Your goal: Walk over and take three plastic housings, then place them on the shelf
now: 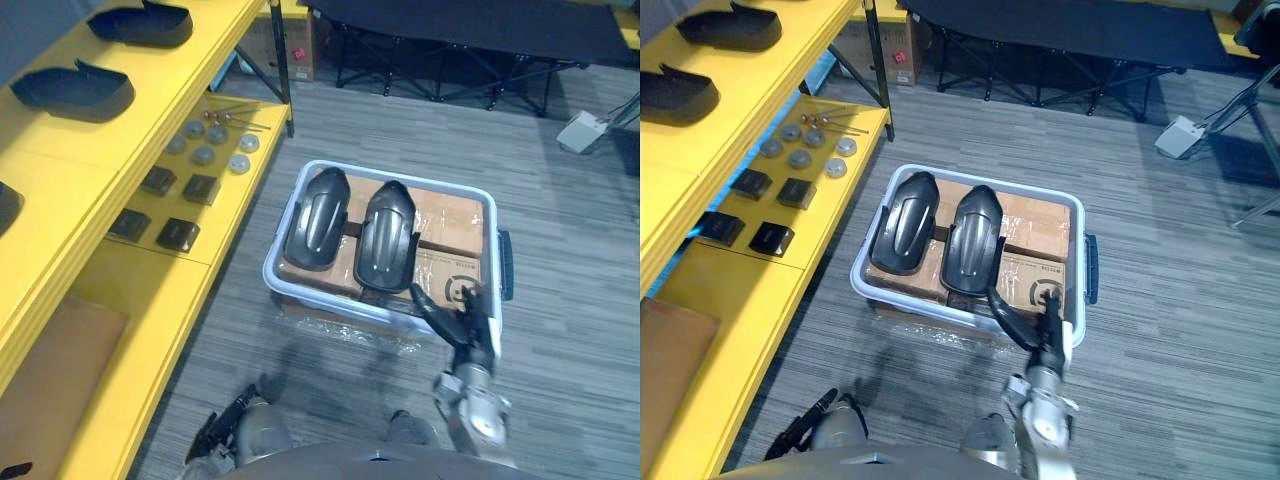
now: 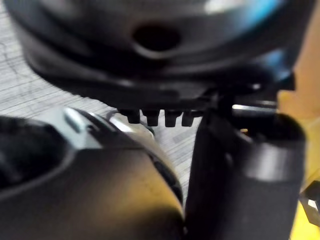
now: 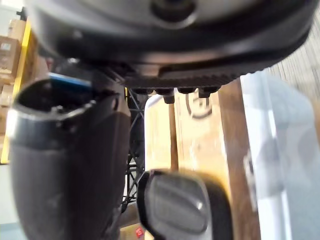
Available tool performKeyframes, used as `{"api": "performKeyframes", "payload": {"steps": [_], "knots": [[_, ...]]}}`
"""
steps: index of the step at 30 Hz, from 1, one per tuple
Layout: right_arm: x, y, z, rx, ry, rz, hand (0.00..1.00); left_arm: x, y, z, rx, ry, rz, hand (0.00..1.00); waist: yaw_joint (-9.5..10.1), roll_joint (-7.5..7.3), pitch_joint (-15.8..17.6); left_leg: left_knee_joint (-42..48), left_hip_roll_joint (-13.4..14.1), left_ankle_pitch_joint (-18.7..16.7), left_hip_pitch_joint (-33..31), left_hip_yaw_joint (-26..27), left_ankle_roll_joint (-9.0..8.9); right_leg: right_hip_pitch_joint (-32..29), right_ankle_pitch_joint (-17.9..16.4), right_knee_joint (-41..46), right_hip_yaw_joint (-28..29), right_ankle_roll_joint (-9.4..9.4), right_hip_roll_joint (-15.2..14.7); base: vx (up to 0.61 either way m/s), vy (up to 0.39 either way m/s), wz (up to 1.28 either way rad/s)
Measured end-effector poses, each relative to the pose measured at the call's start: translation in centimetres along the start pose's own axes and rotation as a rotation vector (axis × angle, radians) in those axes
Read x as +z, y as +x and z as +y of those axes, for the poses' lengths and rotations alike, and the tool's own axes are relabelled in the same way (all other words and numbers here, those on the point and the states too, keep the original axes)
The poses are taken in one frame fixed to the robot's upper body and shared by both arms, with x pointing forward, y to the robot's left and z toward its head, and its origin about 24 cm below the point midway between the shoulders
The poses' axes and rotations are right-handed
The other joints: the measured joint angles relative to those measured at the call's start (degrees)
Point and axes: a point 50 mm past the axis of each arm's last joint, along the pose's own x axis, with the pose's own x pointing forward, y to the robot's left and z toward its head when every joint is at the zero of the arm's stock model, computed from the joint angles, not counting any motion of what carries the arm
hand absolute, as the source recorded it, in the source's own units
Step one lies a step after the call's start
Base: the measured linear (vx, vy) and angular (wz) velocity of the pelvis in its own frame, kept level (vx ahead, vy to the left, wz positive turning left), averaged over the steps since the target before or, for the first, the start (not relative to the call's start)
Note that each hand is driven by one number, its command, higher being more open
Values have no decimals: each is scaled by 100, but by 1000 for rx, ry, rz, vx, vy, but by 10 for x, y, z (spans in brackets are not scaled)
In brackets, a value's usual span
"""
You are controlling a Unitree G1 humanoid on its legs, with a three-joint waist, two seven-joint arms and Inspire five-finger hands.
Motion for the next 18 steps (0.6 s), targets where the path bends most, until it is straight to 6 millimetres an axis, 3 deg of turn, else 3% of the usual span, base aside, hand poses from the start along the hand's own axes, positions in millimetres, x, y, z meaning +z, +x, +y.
{"api": "performKeyframes", "payload": {"steps": [1, 2, 4, 5, 6, 7, 8, 10, 13, 18], "knots": [[2, 2, -4, -8, -7, -9, 100, -4, -1, 1, -2, -13, 4, 100, 10, 6, 2, 22, -198, -79, 105, -65, -38, -17, -25, -5, 99, -46, -75, -91, -62, -59], [6, 5, -5, -11, -5, -30, 100, -5, -2, 2, -17, -34, 2, 100, 0, 19, 9, 239, -520, -415, 101, -103, 39, -188, -101, 4, 269, -151, -110, -93, -28, -62], [10, 8, -6, -14, 0, -49, 100, -8, -3, 4, -34, -41, 14, 100, -12, 56, 23, 191, -748, -760, 120, -102, 108, -340, -42, 17, 394, -136, -65, -84, 24, -38], [12, 10, -7, -22, 0, -62, 100, -9, -3, 3, -47, -39, 18, 100, -16, 57, 24, -105, -831, -903, 189, -211, 40, -439, 24, 33, 410, -75, -20, -51, 41, -15], [14, 11, -6, -25, -2, -71, 100, -8, -3, 4, -49, -39, 19, 100, 1, 48, 33, -283, -902, -966, 249, -293, 1, -479, 61, 34, 458, -51, -27, -38, 63, -9], [18, 15, -3, -29, 4, -92, 100, -4, -2, 7, -51, -4, 16, 100, 20, -39, 80, -418, -1027, -893, 303, -256, 84, -474, 178, -31, 509, -12, -114, -29, 84, -10], [25, 19, 1, -22, -1, -122, 100, 2, -1, 7, -51, 46, -6, 100, 34, -121, 134, -405, -1085, -871, 294, -229, 94, -446, 281, -151, 522, 25, -165, -25, 103, -9], [33, 27, 4, -16, 7, -153, 100, 15, 2, 0, -75, 134, -56, 100, 166, -147, 141, -377, -1107, -866, 295, -156, 100, -424, 447, -315, 523, 32, -184, -29, 85, -18], [52, 45, 11, -1, 38, -179, 100, 32, 5, -12, -125, 284, -110, 100, 147, -167, 166, -365, -1145, -847, 221, -165, 130, -402, 642, -589, 515, 23, -183, -34, 44, -11], [76, 88, -7, -131, 15, -158, 100, 54, 1, -49, -264, 548, -226, 100, 179, -142, 378, -201, -1176, -828, -86, -499, 158, -442, 900, -837, 414, -3, -135, -58, 12, 5]]}}
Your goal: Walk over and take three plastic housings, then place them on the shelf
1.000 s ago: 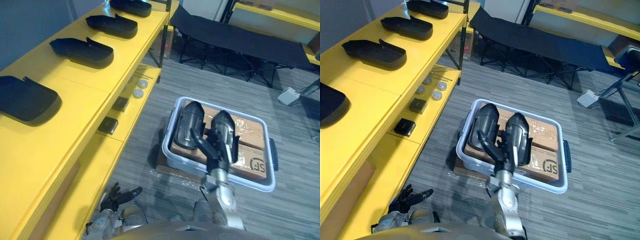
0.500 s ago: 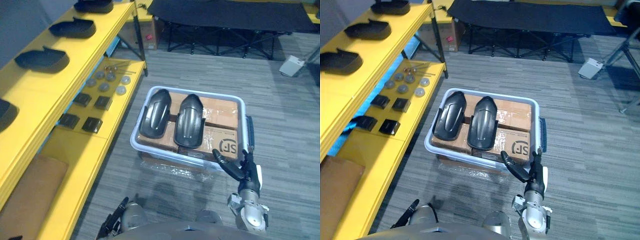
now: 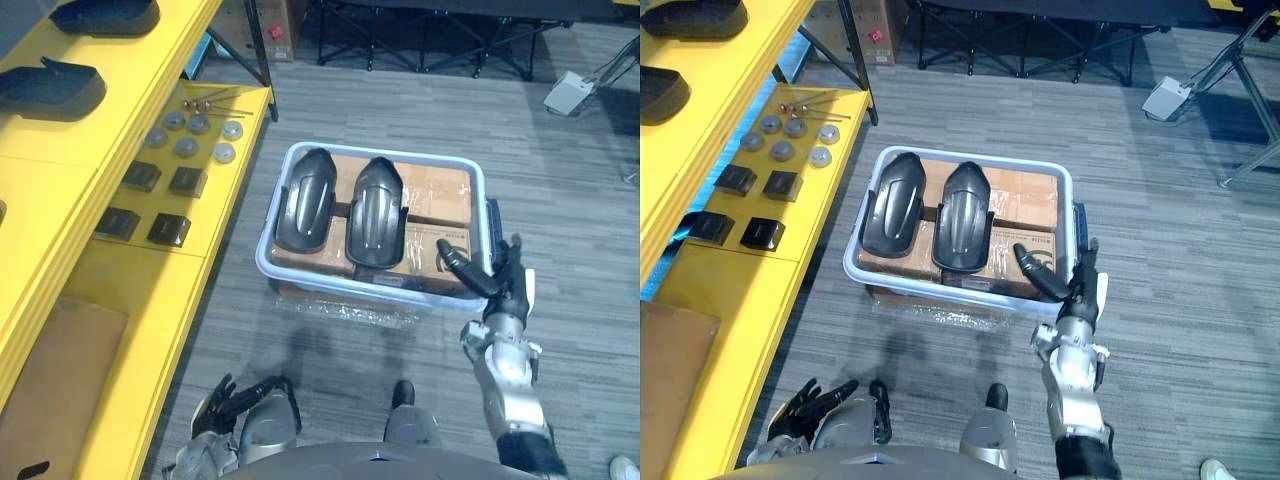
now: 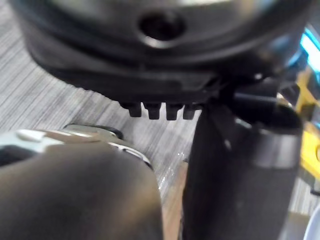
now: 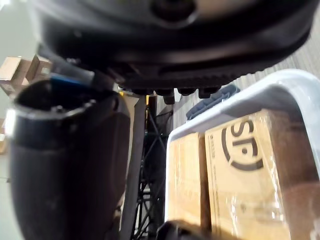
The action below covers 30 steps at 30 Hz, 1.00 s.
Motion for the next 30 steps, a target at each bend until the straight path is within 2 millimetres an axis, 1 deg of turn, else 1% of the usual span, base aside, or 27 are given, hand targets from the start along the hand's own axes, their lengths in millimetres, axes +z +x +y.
{"api": "performKeyframes", "payload": {"steps": [2, 3, 5, 6, 8, 9, 10, 11, 13, 16, 18, 21, 22, 23, 24, 26, 30], "knots": [[9, 30, -6, -73, -17, 53, 100, 18, 4, -8, -31, 21, -62, 100, 54, 18, 239, 111, -15, 15, -172, -145, 27, -2, 127, -59, -87, -21, 15, -93, 21, 19], [13, 38, -7, -87, -21, 66, 100, 23, 6, -11, -40, 26, -74, 100, 96, 23, 292, 145, -14, 17, -230, -171, 32, -21, 161, -81, -102, -23, 23, -125, 25, 18], [33, 64, -7, -110, -18, 92, 100, 38, 11, -22, -76, 41, -111, 100, 200, 61, 554, 274, -16, 18, -432, -294, 70, -65, 250, -112, -203, -40, 38, -149, 31, 19], [39, 69, -7, -111, -22, 90, 100, 41, 11, -25, -85, 44, -120, 100, 261, 69, 594, 297, -19, 26, -480, -298, 83, -98, 282, -134, -206, -39, 38, -128, 27, 15], [74, 89, -1, -113, -17, 46, 100, 47, 12, -31, -95, 42, -146, 100, 360, 151, 783, 353, -38, 62, -645, -357, 137, -193, 391, -173, -232, -52, 45, -93, 23, 8], [82, 93, -1, -115, -17, 30, 100, 49, 12, -33, -95, 40, -155, 100, 391, 184, 838, 372, -40, 67, -660, -366, 144, -196, 405, -174, -243, -52, 45, -80, 19, 11], [97, 101, -2, -123, -30, 10, 100, 50, 12, -34, -91, 34, -164, 100, 420, 253, 890, 425, -45, 68, -737, -407, 145, -212, 408, -174, -286, -50, 44, -53, 11, 12], [104, 104, -3, -129, -36, 1, 100, 50, 12, -34, -86, 33, -170, 100, 426, 274, 905, 428, -59, 77, -770, -435, 158, -222, 408, -174, -319, -49, 39, -53, 10, 20], [127, 114, -6, -148, -56, -26, 100, 50, 12, -31, -65, 31, -180, 100, 480, 330, 987, 415, -89, 123, -850, -506, 178, -295, 422, -173, -390, -46, 32, -41, 3, 16], [143, 121, -15, -181, -82, -37, 100, 42, 13, -26, -36, 32, -152, 100, 584, 407, 1027, 416, -122, 159, -943, -542, 179, -328, 425, -173, -440, -42, 11, 9, 2, 8], [149, 123, -16, -189, -100, -38, 100, 40, 12, -26, -36, 21, -157, 100, 600, 416, 1032, 415, -139, 185, -1007, -594, 177, -364, 425, -170, -503, -42, 5, 17, -2, 11], [163, 126, -8, -175, -133, -47, 100, 42, 12, -27, -51, 27, -173, 100, 610, 441, 1044, 417, -166, 191, -1009, -670, 175, -368, 425, -160, -528, -42, -6, 5, -1, 2], [174, 128, -8, -183, -187, -72, 100, 42, 12, -30, -67, 33, -173, 100, 609, 510, 1081, 416, -194, 199, -1009, -701, 185, -364, 424, -146, -546, -42, -25, -6, 15, 4], [179, 128, -9, -189, -217, -77, 100, 42, 11, -32, -74, 37, -175, 100, 622, 548, 1100, 415, -208, 212, -1009, -711, 188, -362, 424, -142, -552, -42, -38, -20, 25, 8], [188, 130, -12, -202, -281, -78, 100, 43, 11, -35, -85, 45, -187, 100, 634, 620, 1134, 413, -228, 226, -1007, -718, 201, -373, 424, -118, -568, -41, -61, -36, 27, 5], [191, 133, -13, -207, -386, -47, 100, 44, 11, -40, -88, 62, -204, 100, 675, 682, 1159, 396, -232, 251, -1006, -719, 206, -396, 422, -67, -591, -41, -74, -37, 20, 1], [177, 135, -14, -181, -517, 31, 100, 46, 10, -44, -88, 79, -229, 100, 753, 688, 1158, 390, -227, 257, -988, -719, 202, -404, 416, -40, -612, -47, -76, -19, 3, -1]]}}
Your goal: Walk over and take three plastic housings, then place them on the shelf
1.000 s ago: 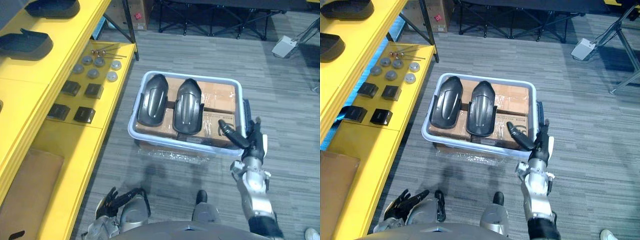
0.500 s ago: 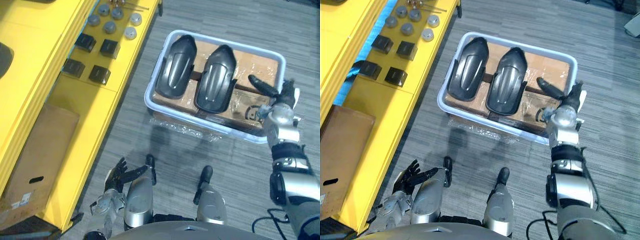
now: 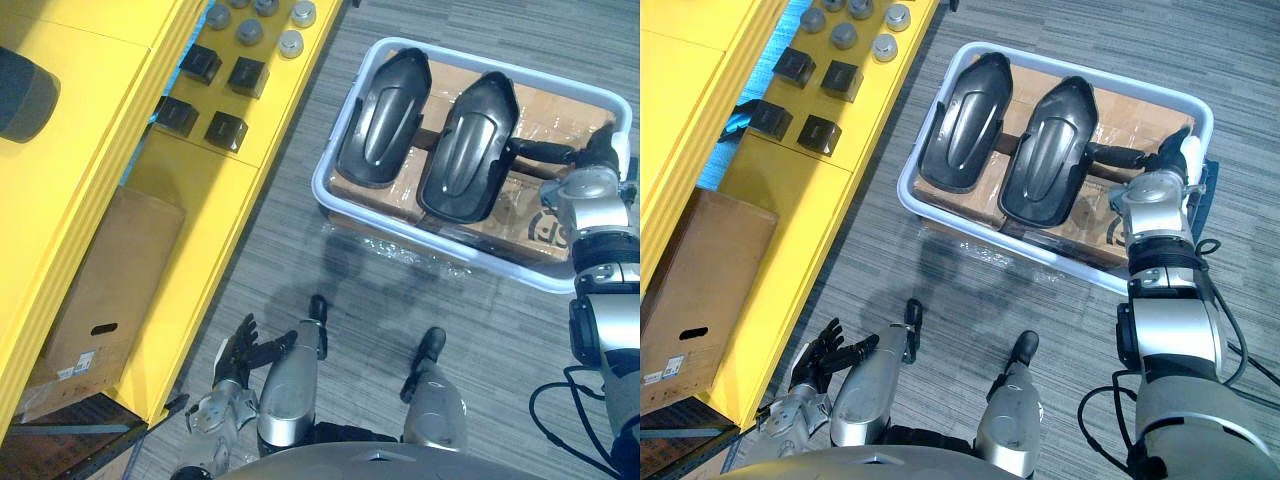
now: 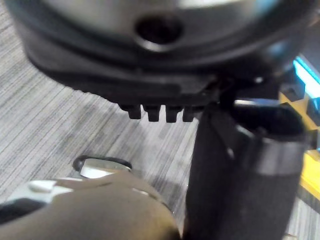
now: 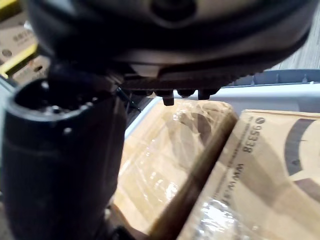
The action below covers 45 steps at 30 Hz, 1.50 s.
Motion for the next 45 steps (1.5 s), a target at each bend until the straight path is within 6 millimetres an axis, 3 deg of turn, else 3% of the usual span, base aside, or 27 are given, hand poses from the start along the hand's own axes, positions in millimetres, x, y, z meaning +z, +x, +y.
{"api": "performKeyframes", "payload": {"steps": [6, 10, 16, 17, 21, 26, 31, 37, 41, 45], "knots": [[14, -1, 5, 49, -126, -41, 100, 2, 0, -3, 1, 21, -3, 100, 17, 73, 33, -24, 4, 22, -2, -3, 11, -67, -12, 72, -60, -14, -18, -39, 6, -1], [7, -2, 13, 124, -249, -2, 100, 3, 0, -6, 6, -4, 5, 100, 135, 92, 32, -124, 6, 106, -4, -28, -21, -97, -16, 74, -103, -21, -10, 7, -11, 3], [10, -2, 14, 145, -382, -7, 100, 3, 0, -6, 8, 1, 6, 100, 163, 93, 32, -121, 4, 114, -6, -49, -22, -75, -20, 96, -156, -27, -13, 9, 0, 2], [10, -2, 15, 149, -396, -5, 0, 3, 0, -6, 5, 7, 6, 100, 161, 93, 32, -127, 7, 121, -11, -48, -22, -76, -24, 106, -158, -34, -13, 0, 0, 0], [11, -1, 14, 153, -458, 17, 0, 4, 1, -6, -4, 20, 3, 100, 184, 96, 32, -199, 12, 181, -14, -67, -28, -157, -48, 186, -197, -67, -18, -27, -2, 3], [11, 4, -8, 55, -617, 54, 0, 7, 3, -9, -17, 21, -2, 100, 306, 99, 29, -298, 8, 276, -12, -116, -46, -157, -50, 196, -274, -70, -14, -27, -5, 5], [3, 6, -13, 41, -658, 117, 0, 6, 4, -10, -19, 17, 7, 100, 318, 106, 26, -434, -23, 383, -5, -187, -58, -137, -61, 197, -389, -88, -21, -4, -8, 11], [-5, 6, -11, 38, -615, 123, 0, 5, 4, -13, -20, 30, 15, 100, 301, 199, 20, -507, -32, 430, 64, -203, -70, -71, -66, 212, -397, -93, -37, 1, -1, 1], [-20, 5, -2, 42, -628, 108, 0, 5, 4, -13, -20, 32, 16, 100, 296, 205, 16, -552, -32, 459, 82, -203, -64, -87, -77, 248, -398, -107, -44, 0, 0, 0], [-22, 5, 2, 18, -638, 19, 0, 4, 4, -12, -18, 40, 27, 100, 263, 193, 23, -679, -38, 527, 190, -186, -62, -68, -81, 257, -391, -113, -52, 0, 0, 0]]}}
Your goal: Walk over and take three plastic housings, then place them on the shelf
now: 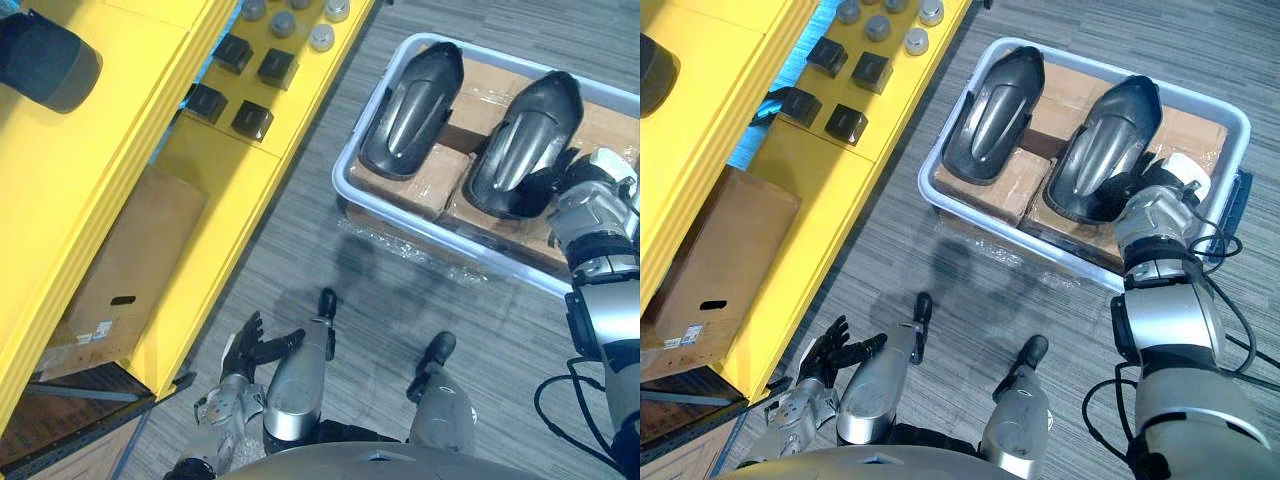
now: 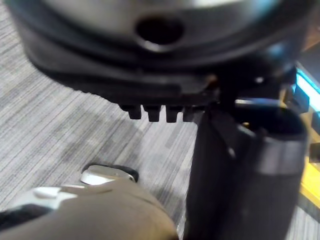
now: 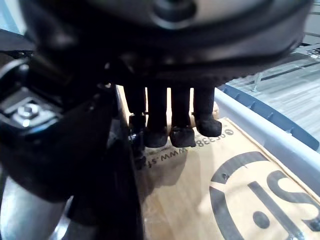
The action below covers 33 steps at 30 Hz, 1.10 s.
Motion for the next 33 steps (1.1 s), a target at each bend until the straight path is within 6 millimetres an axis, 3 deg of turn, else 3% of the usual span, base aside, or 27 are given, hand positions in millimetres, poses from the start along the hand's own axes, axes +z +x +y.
{"api": "performKeyframes", "payload": {"steps": [4, 8, 14, 16, 20, 23, 27, 33], "knots": [[4, -4, 8, -48, -16, -112, 0, -1, -3, 2, 4, -2, -3, 100, -100, -47, 30, -17, 36, 12, 5, 11, -5, -5, 1, -4, 7, -2, 31, -1, -3, -2], [4, -15, 22, -98, -22, -228, 0, 1, -6, 8, 15, -14, -17, 100, -132, -194, 87, -170, 77, 28, 229, 98, -26, 113, 2, -87, 69, -4, 79, 20, -17, -13], [12, -47, 53, -116, 57, -379, 0, 20, -11, 16, 17, -79, -108, 100, -311, -657, 61, -433, 180, 46, 580, 285, -80, 273, 9, -195, 190, -16, 172, 48, -32, -14], [14, -62, 67, -118, 63, -426, 0, 39, -11, 4, -55, -90, -177, 100, -383, -855, -31, -525, 192, 38, 719, 418, -92, 297, 5, -207, 281, -21, 172, 36, -12, -23], [18, -76, 81, -111, 92, -470, 0, 72, -7, -10, -153, -84, -284, 100, -518, -1054, -182, -578, 219, -4, 961, 642, -140, 418, 6, -281, 441, -21, 181, 21, 1, -24], [14, -81, 88, -99, 93, -475, 0, 112, -4, -24, -261, -132, -389, 100, -620, -1106, -494, -597, 257, -31, 1028, 707, -164, 428, 13, -305, 520, -31, 222, 18, -5, -15], [16, -84, 91, -105, 73, -493, 0, 152, -6, -43, -365, -141, -500, 100, -641, -1101, -657, -602, 292, -39, 1093, 788, -175, 468, 76, -397, 618, -65, 270, -1, -8, -13], [36, -88, 89, -129, 99, -563, 0, 183, 4, -58, -426, -102, -483, 100, -753, -1101, -784, -597, 348, -38, 1092, 854, -176, 467, 203, -539, 686, -128, 336, -31, -5, -8]]}}
